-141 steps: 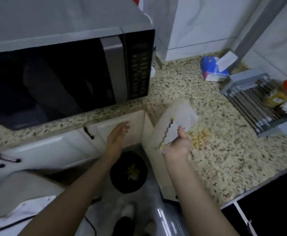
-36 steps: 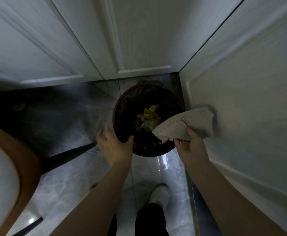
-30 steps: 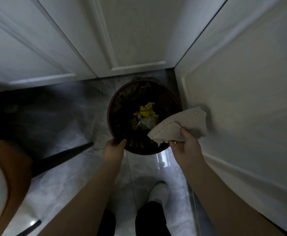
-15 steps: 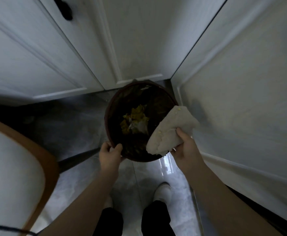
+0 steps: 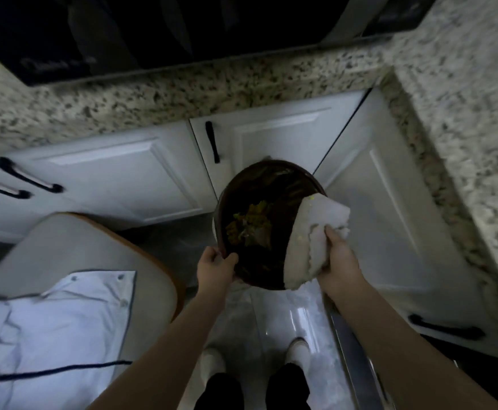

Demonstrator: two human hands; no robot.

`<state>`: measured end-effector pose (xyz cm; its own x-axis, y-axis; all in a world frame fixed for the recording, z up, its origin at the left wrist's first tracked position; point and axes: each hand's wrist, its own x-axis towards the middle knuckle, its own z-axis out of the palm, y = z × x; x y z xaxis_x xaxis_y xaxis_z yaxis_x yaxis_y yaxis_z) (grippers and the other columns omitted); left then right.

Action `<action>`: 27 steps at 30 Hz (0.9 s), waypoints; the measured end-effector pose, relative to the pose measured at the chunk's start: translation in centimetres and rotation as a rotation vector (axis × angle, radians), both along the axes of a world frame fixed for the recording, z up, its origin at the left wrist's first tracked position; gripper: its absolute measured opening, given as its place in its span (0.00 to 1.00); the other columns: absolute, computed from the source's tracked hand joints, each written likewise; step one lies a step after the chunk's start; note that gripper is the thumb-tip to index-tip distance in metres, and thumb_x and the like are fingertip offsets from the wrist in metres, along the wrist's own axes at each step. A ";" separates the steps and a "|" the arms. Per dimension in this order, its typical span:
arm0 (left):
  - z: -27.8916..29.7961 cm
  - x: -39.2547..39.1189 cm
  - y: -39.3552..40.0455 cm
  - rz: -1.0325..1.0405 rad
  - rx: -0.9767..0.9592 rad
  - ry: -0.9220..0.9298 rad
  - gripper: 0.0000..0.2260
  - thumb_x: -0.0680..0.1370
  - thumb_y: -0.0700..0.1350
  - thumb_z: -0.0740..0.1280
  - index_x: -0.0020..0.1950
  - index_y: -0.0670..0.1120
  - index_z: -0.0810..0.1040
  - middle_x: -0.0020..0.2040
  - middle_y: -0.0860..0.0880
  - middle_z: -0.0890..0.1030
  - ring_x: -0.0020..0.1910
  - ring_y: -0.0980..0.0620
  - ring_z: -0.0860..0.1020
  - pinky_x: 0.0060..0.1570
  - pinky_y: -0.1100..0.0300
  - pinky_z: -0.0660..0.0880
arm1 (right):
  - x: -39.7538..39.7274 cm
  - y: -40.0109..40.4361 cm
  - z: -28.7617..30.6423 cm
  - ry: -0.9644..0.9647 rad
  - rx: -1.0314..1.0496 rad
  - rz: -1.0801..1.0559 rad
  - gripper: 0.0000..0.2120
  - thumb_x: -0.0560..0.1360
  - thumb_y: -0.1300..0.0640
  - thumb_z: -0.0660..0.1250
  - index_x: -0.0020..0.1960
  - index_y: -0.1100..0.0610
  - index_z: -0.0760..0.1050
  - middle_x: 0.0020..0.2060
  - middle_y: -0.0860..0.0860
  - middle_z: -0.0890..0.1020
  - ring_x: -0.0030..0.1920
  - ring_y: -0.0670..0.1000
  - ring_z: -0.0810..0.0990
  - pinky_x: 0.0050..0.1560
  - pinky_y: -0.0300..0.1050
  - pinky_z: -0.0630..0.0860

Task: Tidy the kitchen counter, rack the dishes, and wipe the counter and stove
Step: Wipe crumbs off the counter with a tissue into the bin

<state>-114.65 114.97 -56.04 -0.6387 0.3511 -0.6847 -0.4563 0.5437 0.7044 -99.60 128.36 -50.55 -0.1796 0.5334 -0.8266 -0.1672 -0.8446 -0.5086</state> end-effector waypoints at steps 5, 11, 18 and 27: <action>6.6 0.6 0.3 -0.075 0.038 0.050 0.10 0.72 0.38 0.68 0.37 0.47 0.69 0.35 0.47 0.73 0.37 0.48 0.76 0.39 0.50 0.78 | 1.0 -0.6 7.4 0.054 -0.007 0.062 0.18 0.78 0.50 0.62 0.63 0.59 0.76 0.57 0.58 0.81 0.58 0.60 0.78 0.63 0.56 0.72; 12.6 2.6 2.4 -0.137 0.067 0.094 0.07 0.71 0.38 0.69 0.39 0.45 0.72 0.40 0.44 0.78 0.41 0.45 0.78 0.38 0.53 0.78 | 3.8 0.1 14.6 0.255 0.083 -0.003 0.18 0.78 0.53 0.60 0.64 0.61 0.75 0.60 0.60 0.78 0.56 0.61 0.78 0.66 0.58 0.68; 16.6 3.9 4.2 -0.217 -0.019 0.160 0.07 0.73 0.41 0.68 0.37 0.48 0.72 0.42 0.41 0.79 0.43 0.42 0.80 0.43 0.51 0.80 | 8.0 4.7 21.3 0.324 0.240 -0.088 0.18 0.78 0.56 0.60 0.65 0.62 0.74 0.59 0.59 0.79 0.60 0.61 0.76 0.67 0.57 0.68; 16.7 3.6 5.4 -0.285 -0.104 0.284 0.08 0.75 0.41 0.67 0.37 0.46 0.70 0.37 0.42 0.77 0.34 0.48 0.76 0.32 0.60 0.70 | 16.4 15.7 24.4 -0.418 0.672 -0.309 0.06 0.75 0.59 0.62 0.51 0.56 0.74 0.42 0.51 0.78 0.47 0.53 0.78 0.47 0.44 0.73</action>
